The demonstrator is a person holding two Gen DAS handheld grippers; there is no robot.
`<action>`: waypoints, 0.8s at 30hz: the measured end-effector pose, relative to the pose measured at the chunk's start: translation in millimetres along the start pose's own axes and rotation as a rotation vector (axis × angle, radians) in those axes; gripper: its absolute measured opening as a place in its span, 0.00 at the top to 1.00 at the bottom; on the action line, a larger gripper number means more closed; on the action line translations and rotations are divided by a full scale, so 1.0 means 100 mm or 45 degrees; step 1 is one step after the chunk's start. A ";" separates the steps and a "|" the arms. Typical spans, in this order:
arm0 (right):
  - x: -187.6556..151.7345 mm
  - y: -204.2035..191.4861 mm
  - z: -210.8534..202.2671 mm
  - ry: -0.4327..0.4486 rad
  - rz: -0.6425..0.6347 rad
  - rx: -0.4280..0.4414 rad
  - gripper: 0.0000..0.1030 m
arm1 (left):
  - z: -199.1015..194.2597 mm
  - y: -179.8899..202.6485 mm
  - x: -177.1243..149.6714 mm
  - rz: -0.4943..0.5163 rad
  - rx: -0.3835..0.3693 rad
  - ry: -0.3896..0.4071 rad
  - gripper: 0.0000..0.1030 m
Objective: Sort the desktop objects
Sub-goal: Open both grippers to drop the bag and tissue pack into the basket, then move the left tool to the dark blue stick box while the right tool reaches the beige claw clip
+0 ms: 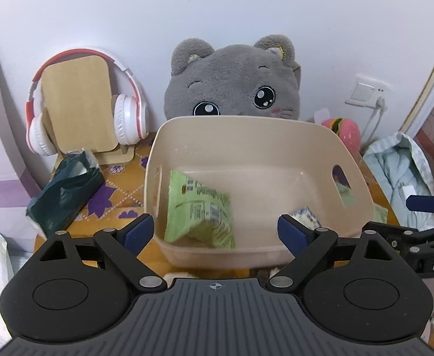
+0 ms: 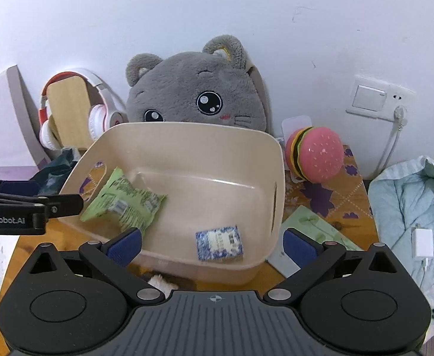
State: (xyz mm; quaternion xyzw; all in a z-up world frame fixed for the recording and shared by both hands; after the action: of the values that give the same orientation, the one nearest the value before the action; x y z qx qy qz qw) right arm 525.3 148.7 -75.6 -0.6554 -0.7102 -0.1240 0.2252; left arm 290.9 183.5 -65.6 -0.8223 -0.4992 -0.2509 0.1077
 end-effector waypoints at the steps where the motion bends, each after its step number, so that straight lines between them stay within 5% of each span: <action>1: -0.04 -0.01 -0.02 -0.001 -0.001 0.000 0.00 | -0.03 -0.01 -0.06 0.007 -0.001 -0.003 0.11; 24: -0.96 0.03 0.10 -0.246 0.013 -0.025 0.00 | 0.06 -0.11 -1.05 0.202 0.073 -0.230 0.11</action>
State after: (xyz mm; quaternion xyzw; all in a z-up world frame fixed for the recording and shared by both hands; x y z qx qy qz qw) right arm 530.0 69.7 -131.4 -0.6702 -0.7239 -0.0661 0.1498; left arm 243.5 111.3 -125.9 -0.8751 -0.4471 -0.1522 0.1053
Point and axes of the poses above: each gripper's, at about its wrist camera, not at the fingertips, and z roughly the way its jaws point, y to its right, x to its top, the point moved 1 cm from there along z, roughly the way its jaws point, and after that the axes turned 10 degrees about -y, right-handed, at the moved point
